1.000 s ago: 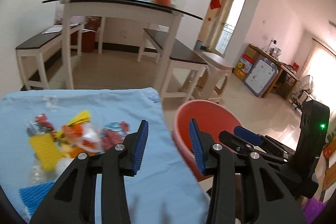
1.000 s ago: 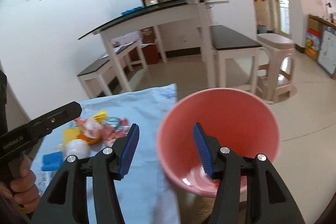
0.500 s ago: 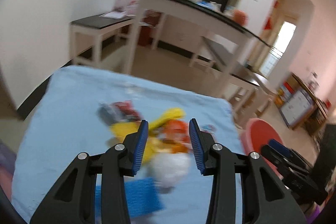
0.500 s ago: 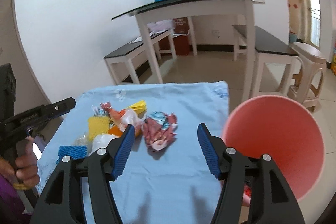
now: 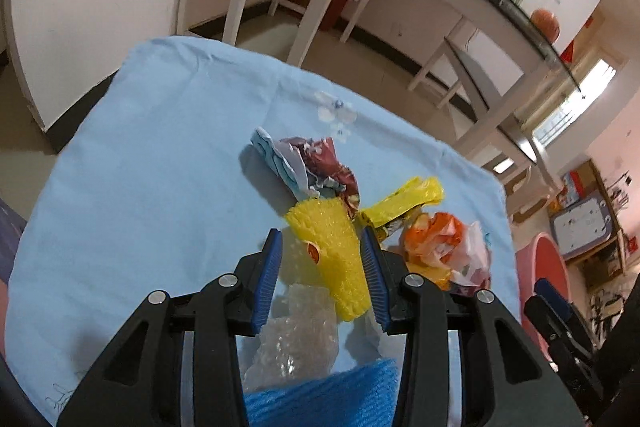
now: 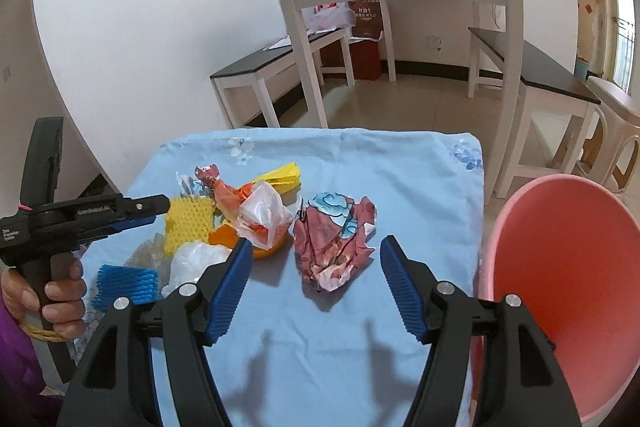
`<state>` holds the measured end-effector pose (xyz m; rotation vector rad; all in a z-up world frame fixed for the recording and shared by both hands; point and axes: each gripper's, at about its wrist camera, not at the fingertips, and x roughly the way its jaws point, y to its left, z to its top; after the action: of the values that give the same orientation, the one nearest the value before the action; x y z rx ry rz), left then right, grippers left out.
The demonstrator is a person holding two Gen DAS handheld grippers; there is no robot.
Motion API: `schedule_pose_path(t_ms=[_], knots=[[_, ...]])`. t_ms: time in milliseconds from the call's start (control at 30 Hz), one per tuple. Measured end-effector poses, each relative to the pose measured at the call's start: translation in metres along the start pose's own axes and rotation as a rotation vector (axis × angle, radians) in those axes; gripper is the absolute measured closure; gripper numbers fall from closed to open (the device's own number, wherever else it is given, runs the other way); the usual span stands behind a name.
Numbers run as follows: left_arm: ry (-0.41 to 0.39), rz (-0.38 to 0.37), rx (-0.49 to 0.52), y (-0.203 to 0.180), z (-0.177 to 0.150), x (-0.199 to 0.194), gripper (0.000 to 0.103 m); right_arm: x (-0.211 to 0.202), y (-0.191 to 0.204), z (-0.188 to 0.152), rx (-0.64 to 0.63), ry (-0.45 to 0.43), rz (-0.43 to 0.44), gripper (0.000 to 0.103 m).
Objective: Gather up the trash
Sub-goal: 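Grasp the yellow foam net with the left tool while the right tool grasps the pink wrapper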
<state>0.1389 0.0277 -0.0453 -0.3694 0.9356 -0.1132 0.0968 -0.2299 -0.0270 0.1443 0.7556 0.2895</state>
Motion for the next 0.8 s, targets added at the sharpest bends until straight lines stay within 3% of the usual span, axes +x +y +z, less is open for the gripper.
schedule_pose_path(t_ms=[200,333,467,633,800], knots=[[0.041,0.034,0.026,-0.005,0.005,0.016,0.063,0.008,0.000,0.001,-0.016,0.008,-0.013,0.038],[0.049,0.048,0.043,-0.006,0.008,0.021,0.093,0.014,0.000,0.001,-0.016,0.014,-0.012,0.038],[0.021,0.046,0.072,-0.010,0.006,0.012,0.094,0.022,0.001,0.002,-0.023,0.023,-0.016,0.038],[-0.034,-0.022,0.065,-0.012,0.009,-0.013,0.095,0.034,0.001,0.002,-0.019,0.039,-0.009,0.038],[-0.088,-0.059,0.043,-0.013,0.011,-0.035,0.094,0.047,0.005,0.003,-0.029,0.059,-0.007,0.049]])
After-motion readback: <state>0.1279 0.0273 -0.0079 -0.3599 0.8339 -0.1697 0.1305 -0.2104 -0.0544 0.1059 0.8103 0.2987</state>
